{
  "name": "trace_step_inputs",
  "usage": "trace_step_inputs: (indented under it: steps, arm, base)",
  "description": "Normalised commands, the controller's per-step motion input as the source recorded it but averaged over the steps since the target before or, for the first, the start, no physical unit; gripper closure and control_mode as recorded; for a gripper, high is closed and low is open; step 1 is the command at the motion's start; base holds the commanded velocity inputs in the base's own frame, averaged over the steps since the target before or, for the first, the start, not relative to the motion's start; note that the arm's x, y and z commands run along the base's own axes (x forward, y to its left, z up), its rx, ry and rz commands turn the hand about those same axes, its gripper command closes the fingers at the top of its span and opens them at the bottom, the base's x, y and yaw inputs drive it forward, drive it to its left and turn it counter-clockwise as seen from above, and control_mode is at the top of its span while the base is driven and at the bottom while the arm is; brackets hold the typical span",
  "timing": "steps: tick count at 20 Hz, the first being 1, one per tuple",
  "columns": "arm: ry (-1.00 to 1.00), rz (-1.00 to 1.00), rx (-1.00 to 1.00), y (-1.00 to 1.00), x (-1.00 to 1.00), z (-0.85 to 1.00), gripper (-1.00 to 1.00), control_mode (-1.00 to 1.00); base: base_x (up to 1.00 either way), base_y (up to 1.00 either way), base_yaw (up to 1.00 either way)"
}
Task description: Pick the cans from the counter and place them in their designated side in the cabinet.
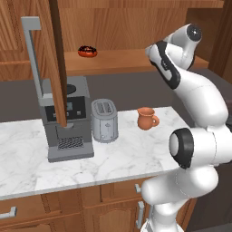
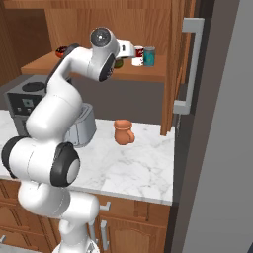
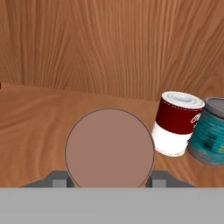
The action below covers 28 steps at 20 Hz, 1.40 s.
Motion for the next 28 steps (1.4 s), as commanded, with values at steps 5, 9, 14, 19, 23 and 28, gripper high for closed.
trace_step_inputs:
  steps: [5,9,14,19,23,28]
  arm:
    - [0.0,0.0,-0.02,-0.07,0.24,-0.04,1.0,-1.0]
    - [0.0,0.0,-0.01,-0.08,0.26,-0.04,1.0,-1.0]
    - [0.02,0.0,-0.01,-0.06,0.25,-0.05,1.0,-1.0]
    - [0.05,0.0,0.0,-0.03,0.26,-0.04,1.0,-1.0]
    - [0.05,0.0,0.0,-0.01,0.25,-0.08,1.0,-1.0]
    - [0.04,0.0,0.0,0.0,0.21,-0.13,1.0,-1.0]
  base:
    - [0.0,0.0,0.0]
    - [0.0,0.0,0.0]
    - [0.0,0.0,0.0]
    - [0.0,0.0,0.0]
    - [0.0,0.0,0.0]
    - [0.0,0.0,0.0]
